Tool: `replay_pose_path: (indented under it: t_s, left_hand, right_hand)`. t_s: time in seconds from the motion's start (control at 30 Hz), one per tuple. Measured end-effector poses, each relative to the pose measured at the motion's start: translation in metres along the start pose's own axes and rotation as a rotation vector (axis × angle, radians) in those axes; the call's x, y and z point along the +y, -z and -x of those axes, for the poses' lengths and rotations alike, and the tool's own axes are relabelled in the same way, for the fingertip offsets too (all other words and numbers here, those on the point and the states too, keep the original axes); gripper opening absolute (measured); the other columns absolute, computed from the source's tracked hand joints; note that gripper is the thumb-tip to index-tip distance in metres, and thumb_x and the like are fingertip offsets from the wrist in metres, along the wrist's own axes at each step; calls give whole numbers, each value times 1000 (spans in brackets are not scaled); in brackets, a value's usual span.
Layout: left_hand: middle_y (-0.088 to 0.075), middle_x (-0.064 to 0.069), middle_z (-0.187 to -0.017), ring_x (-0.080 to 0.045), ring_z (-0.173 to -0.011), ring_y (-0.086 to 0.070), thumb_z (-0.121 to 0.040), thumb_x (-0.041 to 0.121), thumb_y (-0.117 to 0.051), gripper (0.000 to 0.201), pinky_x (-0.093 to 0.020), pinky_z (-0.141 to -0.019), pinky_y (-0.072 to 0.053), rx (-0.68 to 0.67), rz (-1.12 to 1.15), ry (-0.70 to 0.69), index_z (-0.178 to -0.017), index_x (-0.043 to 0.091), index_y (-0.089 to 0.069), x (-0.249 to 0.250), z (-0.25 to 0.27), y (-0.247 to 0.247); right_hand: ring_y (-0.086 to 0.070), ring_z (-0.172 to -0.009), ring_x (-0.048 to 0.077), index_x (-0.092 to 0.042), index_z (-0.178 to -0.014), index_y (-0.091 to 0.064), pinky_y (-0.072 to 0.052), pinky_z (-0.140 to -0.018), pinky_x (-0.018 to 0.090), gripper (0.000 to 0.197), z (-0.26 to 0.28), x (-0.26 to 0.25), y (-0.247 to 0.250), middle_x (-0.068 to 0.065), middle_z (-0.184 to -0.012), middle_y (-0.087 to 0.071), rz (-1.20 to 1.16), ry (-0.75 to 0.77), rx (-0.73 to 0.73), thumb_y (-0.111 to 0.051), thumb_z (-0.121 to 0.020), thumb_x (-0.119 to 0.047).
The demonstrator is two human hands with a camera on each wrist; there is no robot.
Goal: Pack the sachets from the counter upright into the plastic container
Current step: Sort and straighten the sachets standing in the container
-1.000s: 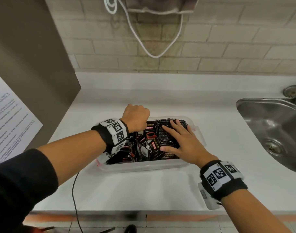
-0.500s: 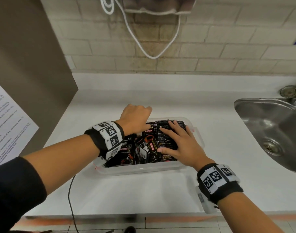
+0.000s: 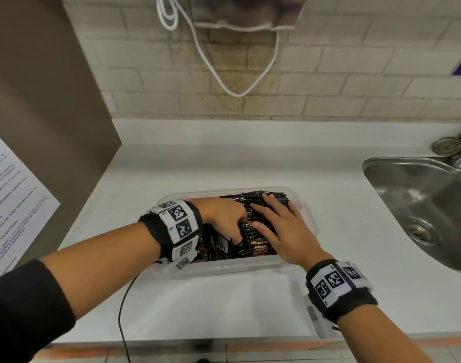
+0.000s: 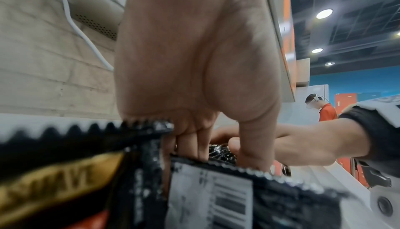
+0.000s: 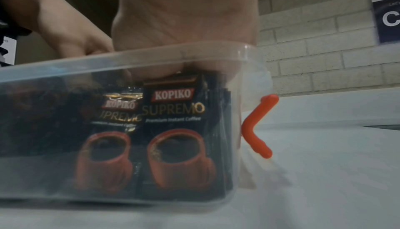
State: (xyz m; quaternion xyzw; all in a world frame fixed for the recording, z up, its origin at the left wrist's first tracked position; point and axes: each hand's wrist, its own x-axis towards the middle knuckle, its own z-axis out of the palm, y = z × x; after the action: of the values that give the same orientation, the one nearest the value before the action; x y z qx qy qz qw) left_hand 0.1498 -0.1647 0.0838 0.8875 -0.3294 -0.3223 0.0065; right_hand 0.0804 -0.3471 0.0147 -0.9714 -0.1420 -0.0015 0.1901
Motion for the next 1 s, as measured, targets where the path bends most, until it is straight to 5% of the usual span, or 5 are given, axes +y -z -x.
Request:
replay_pose_path:
  t_s: [0.23,0.37,0.53,0.77,1.0]
  left_hand:
    - [-71,-5,-116,-12,-80,-60,-85,25,-78,48,-34,-88,-49,-40,156,33,-125,8,-57,-6,2,-4]
    - [-66,-8,-95,-9,-64,-55,-85,20,-79,39,-25,-69,-45,-92,272,43,-114,5,-58,-5,0,-12]
    - [-59,0,-83,-13,-74,-54,-81,18,-82,26,-29,-76,-47,-76,356,48,-90,13,-59,-9,3,-13]
    - [-58,-5,-108,-19,-100,-55,-82,21,-82,49,-39,-101,-48,-87,438,60,-122,4,-59,-10,4,-15]
    - [-59,0,-92,-11,-82,-59,-92,13,-71,26,-20,-70,-54,-88,604,65,-114,5,-61,-10,-2,-21]
  right_hand:
    - [-6,-155,12,-33,-153,-36,0,-126,43,67,0,1,-2,-3,-166,-19,4,6,7,-21,-96,-63]
    - [-5,-155,10,-37,-153,-36,0,-126,43,64,0,2,-2,-3,-167,-17,5,-1,0,-23,-96,-63]
    - [-7,-155,13,-43,-149,-41,0,-125,45,58,1,1,-1,-1,-167,-18,-9,-2,6,-24,-97,-62]
    - [2,-155,8,-46,-150,-37,3,-125,47,57,3,-1,1,-6,-168,-12,-25,30,0,-21,-98,-63]
    - [3,-155,10,-51,-147,-39,5,-125,47,44,1,1,-1,-6,-168,-10,-20,59,-2,-28,-105,-51]
